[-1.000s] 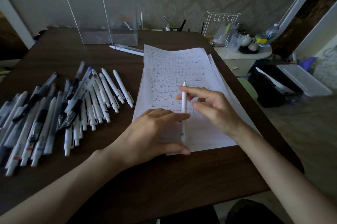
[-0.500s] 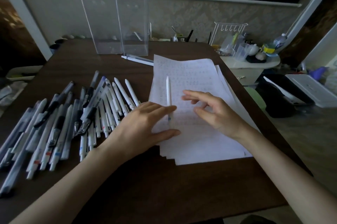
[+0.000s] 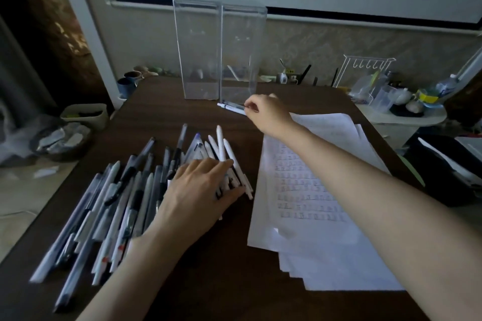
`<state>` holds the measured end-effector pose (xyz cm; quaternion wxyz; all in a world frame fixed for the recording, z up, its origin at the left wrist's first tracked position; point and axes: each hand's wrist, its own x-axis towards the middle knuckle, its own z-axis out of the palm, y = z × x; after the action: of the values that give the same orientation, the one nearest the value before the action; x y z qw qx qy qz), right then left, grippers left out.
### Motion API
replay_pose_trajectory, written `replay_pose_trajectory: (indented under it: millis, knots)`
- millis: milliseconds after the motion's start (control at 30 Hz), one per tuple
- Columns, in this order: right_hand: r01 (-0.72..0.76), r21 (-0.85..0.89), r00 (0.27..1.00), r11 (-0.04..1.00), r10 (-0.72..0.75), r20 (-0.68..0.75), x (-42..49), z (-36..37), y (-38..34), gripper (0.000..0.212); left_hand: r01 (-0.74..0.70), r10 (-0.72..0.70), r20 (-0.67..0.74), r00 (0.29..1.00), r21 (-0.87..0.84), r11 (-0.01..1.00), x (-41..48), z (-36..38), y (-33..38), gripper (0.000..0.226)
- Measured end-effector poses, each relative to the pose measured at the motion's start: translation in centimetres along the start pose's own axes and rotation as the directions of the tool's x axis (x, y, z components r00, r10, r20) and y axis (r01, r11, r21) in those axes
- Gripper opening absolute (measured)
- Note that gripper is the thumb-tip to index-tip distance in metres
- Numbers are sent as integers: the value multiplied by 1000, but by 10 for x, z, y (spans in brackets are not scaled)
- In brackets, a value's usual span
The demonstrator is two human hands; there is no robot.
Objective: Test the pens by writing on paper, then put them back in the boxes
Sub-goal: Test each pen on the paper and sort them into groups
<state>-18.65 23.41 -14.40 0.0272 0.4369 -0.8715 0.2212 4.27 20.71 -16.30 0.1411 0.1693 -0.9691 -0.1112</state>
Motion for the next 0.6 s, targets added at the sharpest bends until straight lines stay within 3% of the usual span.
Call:
replay_pose_trajectory:
  millis: [100, 333, 400, 467, 533, 600]
  knots:
    - [5, -275, 998, 962, 10, 55, 12, 11, 0, 26, -18, 18, -6, 1000, 24, 1000, -1, 2, -2, 62]
    - [49, -428, 998, 903, -30, 51, 16, 25, -2, 23, -21, 21, 18, 1000, 41, 999, -2, 2, -1, 63]
    - [58, -306, 997, 950, -72, -34, 15, 21, -9, 18, -20, 19, 27, 999, 34, 999, -2, 1, -1, 63]
    - [82, -69, 984, 994, -91, -154, 10, 9, -19, 12, -8, 7, 40, 999, 21, 1000, -2, 0, -1, 65]
    - [136, 115, 968, 984, -108, -225, -3, -10, -27, 11, 2, -4, 46, 999, 27, 1000, -1, -2, -1, 67]
    - [217, 148, 953, 965, -176, -249, -25, -30, -26, 17, -1, 0, 36, 999, 26, 1000, -1, -4, 2, 66]
